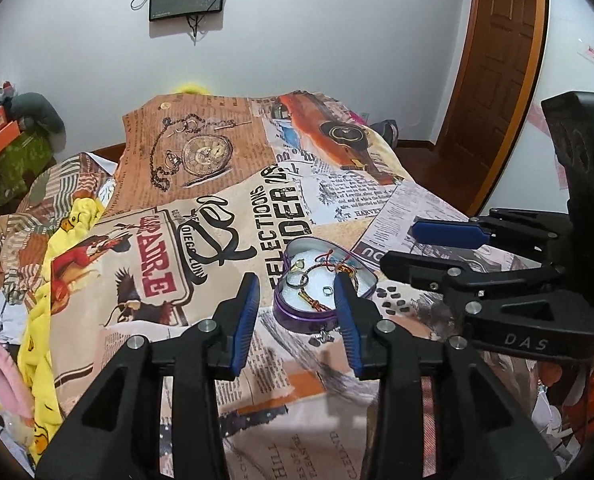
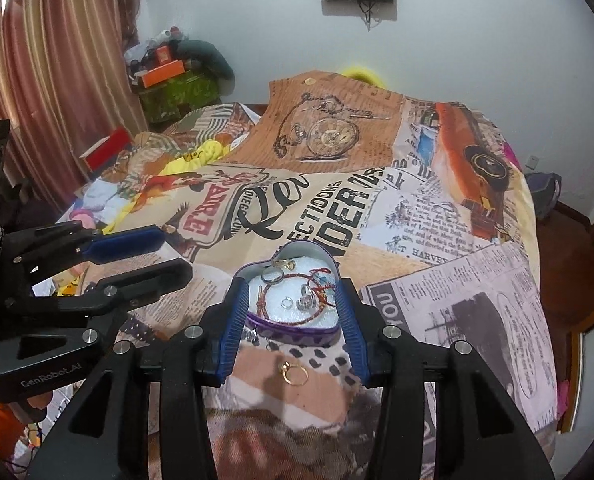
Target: Organize jewelry
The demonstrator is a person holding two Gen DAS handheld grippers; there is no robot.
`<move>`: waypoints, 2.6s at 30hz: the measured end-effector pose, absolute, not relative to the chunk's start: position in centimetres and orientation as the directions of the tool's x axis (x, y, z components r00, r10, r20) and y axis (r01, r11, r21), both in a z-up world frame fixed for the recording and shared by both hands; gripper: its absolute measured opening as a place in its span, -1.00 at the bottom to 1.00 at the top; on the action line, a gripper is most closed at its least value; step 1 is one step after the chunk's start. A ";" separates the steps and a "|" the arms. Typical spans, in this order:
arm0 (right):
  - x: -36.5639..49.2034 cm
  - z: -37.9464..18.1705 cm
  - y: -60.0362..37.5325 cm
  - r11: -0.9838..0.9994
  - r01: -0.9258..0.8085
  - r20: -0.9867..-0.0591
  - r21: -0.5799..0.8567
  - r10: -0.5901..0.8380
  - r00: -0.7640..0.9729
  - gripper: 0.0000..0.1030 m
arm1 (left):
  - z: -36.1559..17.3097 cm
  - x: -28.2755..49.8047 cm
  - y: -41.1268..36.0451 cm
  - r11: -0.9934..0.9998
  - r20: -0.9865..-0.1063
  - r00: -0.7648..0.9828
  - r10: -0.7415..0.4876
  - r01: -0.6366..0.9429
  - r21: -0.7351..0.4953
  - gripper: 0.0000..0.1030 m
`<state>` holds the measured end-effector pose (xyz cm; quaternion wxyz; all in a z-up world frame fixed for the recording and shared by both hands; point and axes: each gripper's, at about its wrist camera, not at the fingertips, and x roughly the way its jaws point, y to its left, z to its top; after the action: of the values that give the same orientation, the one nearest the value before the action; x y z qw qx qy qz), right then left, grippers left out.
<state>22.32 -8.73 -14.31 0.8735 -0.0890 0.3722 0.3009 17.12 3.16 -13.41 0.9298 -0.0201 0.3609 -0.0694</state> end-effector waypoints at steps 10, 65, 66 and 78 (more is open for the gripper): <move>21.2 -16.0 -9.9 0.820 -0.567 -0.737 0.077 0.429 0.521 -0.20 | -14.9 15.9 3.1 0.988 -0.704 0.693 -0.154 0.114 -0.105 -0.25; 23.0 -21.8 -10.0 0.779 -0.601 -0.814 0.179 0.460 0.354 -0.39 | -22.6 20.9 1.2 0.972 -0.793 0.562 -0.236 0.143 -0.187 -0.77; 23.0 -21.9 -9.8 0.778 -0.604 -0.817 0.176 0.457 0.351 -0.39 | -22.5 20.8 1.3 0.972 -0.791 0.566 -0.233 0.141 -0.185 -0.77; 24.1 -22.6 -7.7 0.765 -0.632 -0.847 0.121 0.411 0.336 -0.39 | -21.7 19.1 3.1 0.976 -0.771 0.597 -0.219 0.117 -0.186 -0.77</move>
<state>24.07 -7.71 -22.60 0.8091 -0.1157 0.4774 0.3225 19.12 3.07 -21.69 0.8918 -0.0580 0.4386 -0.0942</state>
